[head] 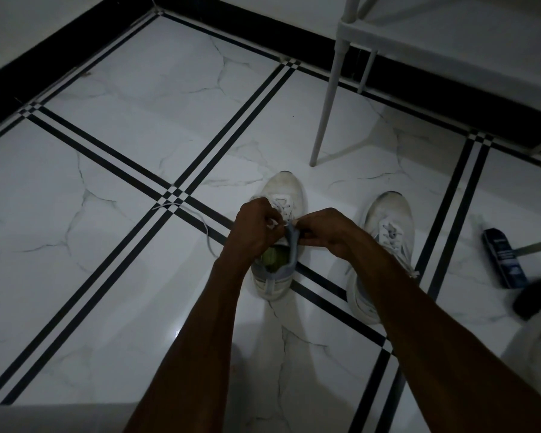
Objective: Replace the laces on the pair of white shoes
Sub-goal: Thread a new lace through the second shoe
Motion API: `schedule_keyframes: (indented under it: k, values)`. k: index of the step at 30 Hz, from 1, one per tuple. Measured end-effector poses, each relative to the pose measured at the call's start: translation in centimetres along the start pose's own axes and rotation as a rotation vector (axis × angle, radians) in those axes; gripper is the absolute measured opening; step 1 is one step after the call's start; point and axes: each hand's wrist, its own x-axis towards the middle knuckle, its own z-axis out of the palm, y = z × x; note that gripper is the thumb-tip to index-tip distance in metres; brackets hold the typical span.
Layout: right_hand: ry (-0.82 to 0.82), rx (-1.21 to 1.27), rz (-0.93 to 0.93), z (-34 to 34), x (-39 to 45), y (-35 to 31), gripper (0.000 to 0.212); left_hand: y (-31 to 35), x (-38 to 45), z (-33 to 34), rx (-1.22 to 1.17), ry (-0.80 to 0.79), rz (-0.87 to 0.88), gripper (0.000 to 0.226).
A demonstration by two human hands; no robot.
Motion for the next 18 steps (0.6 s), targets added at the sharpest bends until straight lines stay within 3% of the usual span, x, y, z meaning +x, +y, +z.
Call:
schedule_keyframes:
  k: [6, 18]
  values:
    - [0.001, -0.002, 0.013, 0.01, 0.01, -0.02, 0.011, 0.12, 0.15, 0.08, 0.038, -0.019, -0.005, 0.018]
    - [0.048, -0.043, 0.003, 0.34, 0.37, -0.2, 0.015, 0.31, 0.25, 0.19, 0.073, -0.045, -0.01, 0.02]
